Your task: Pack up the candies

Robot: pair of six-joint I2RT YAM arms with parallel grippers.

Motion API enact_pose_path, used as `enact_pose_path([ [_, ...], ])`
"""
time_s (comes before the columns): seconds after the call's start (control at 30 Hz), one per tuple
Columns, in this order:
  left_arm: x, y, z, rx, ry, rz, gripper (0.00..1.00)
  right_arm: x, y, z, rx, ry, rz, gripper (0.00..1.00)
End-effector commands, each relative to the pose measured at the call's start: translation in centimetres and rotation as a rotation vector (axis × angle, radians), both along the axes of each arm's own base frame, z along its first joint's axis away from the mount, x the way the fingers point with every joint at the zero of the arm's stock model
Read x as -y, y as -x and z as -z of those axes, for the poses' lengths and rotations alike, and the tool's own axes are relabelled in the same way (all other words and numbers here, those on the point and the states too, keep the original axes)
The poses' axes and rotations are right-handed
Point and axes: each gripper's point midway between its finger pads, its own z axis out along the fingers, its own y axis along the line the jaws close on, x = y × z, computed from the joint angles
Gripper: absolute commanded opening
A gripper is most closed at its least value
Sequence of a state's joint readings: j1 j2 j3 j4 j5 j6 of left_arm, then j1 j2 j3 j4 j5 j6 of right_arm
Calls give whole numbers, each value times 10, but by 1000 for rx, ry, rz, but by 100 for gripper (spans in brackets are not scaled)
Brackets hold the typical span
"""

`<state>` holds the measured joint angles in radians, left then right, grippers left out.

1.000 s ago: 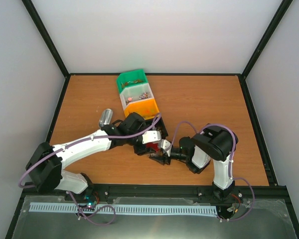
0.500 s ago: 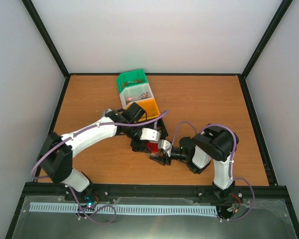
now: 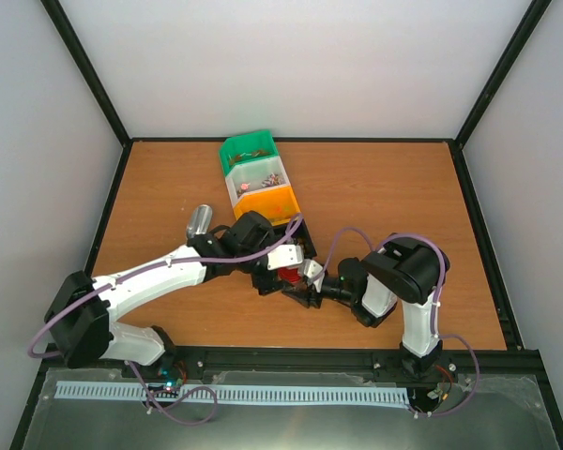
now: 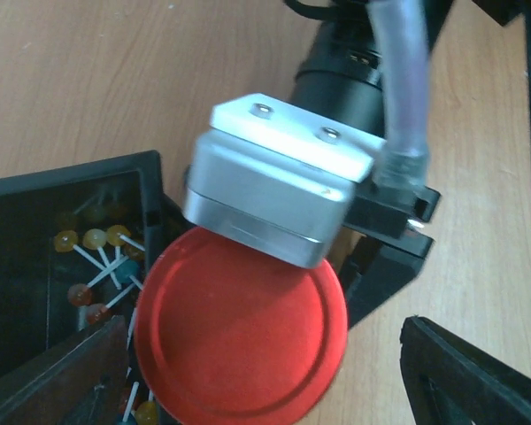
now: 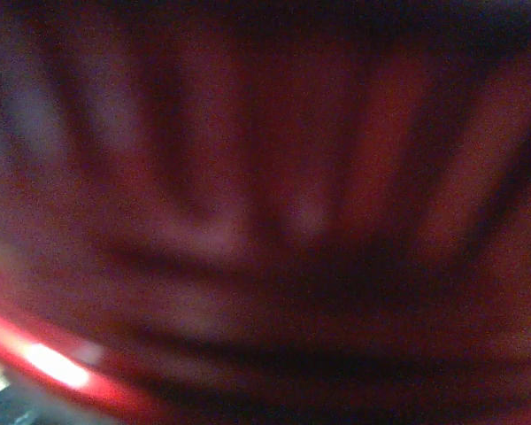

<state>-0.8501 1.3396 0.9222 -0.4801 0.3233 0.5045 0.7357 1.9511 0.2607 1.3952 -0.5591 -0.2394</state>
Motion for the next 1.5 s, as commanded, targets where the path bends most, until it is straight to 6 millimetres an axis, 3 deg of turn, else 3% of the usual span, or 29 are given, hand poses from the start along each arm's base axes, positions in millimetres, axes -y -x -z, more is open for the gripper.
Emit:
enact_pose_path([
  [0.0, 8, -19, -6, 0, 36, -131, 86, -3, -7, -22, 78, -59, 26, 52],
  [0.37, 9, -19, 0, 12, 21, -114, 80, -3, -9, -21, 48, -42, 40, 52],
  [0.6, 8, -10, 5, 17, -12, -27, 64, -4, -3, -25, 60, -55, 3, 52],
  [0.8, 4, 5, 13, -41, -50, 137, 57, -5, 9, -26, 67, -66, -56, 52],
  [0.93, -1, 22, 21, -62, -109, 351, 55, -5, 13, -27, 71, -71, -79, 52],
  [1.07, -1, 15, 17, -40, -144, 492, 55, -5, 13, -27, 77, -70, -80, 52],
  [1.23, 12, -20, 3, -4, -104, 331, 68, -4, 10, -27, 66, -71, -61, 52],
  [1.47, -2, -28, -4, -26, -31, 1, 84, -4, 0, -25, 60, -65, -6, 52],
])
